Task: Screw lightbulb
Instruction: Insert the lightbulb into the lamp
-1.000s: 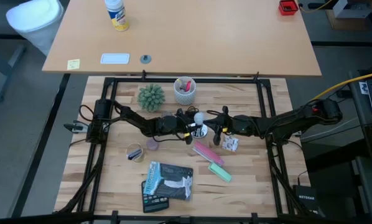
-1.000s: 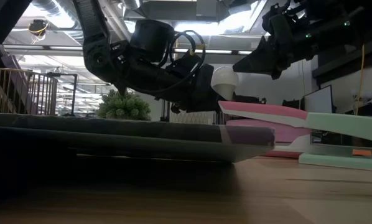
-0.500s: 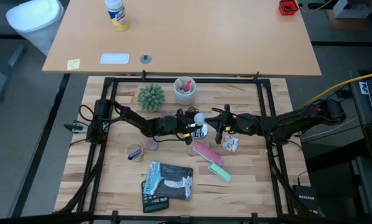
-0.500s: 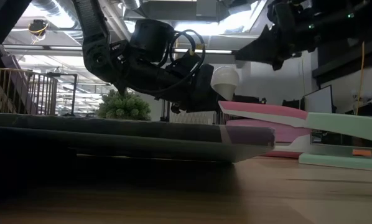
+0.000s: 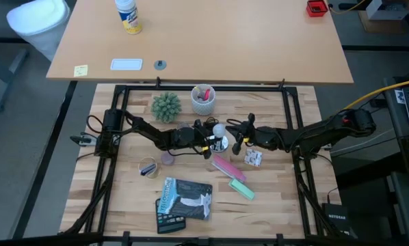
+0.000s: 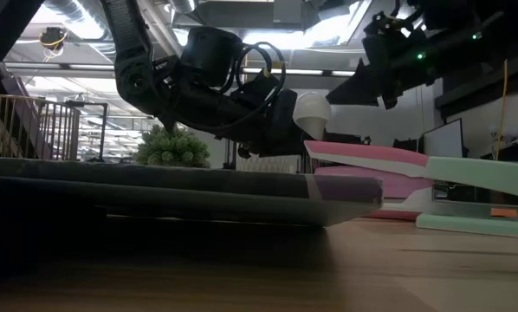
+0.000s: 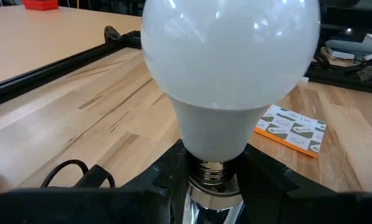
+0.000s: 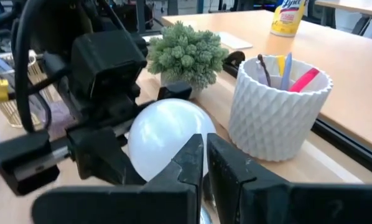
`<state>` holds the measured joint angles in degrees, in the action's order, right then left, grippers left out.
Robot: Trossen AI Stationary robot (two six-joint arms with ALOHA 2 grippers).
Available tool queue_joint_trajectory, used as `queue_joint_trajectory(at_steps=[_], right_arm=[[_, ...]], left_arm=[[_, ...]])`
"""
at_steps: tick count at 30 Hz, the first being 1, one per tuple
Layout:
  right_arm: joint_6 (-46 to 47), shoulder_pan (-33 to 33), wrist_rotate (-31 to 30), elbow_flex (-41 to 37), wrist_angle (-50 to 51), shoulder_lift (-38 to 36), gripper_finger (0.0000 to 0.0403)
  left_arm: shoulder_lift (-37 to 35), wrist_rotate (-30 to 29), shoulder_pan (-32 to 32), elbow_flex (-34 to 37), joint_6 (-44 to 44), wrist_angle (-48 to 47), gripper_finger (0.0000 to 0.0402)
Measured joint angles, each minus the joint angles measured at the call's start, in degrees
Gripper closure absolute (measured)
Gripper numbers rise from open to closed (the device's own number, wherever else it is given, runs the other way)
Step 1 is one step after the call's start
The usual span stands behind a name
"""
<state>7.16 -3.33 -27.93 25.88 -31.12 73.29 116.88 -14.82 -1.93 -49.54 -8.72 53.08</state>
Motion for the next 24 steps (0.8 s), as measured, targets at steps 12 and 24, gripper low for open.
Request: queue_joint_trajectory(at_steps=[12,24], right_arm=[[0.00,-0.02,0.13,0.08,-3.09,2.34,0.0375],[0.00,-0.02,0.89,-0.08,-0.98,2.55,0.0375]], left_arm=[[0.00,-0.01,0.00,0.03,-0.27,-0.11,0.0283],[0.02,0.38,0.11,-0.04,-0.86,0.06,0.0219]])
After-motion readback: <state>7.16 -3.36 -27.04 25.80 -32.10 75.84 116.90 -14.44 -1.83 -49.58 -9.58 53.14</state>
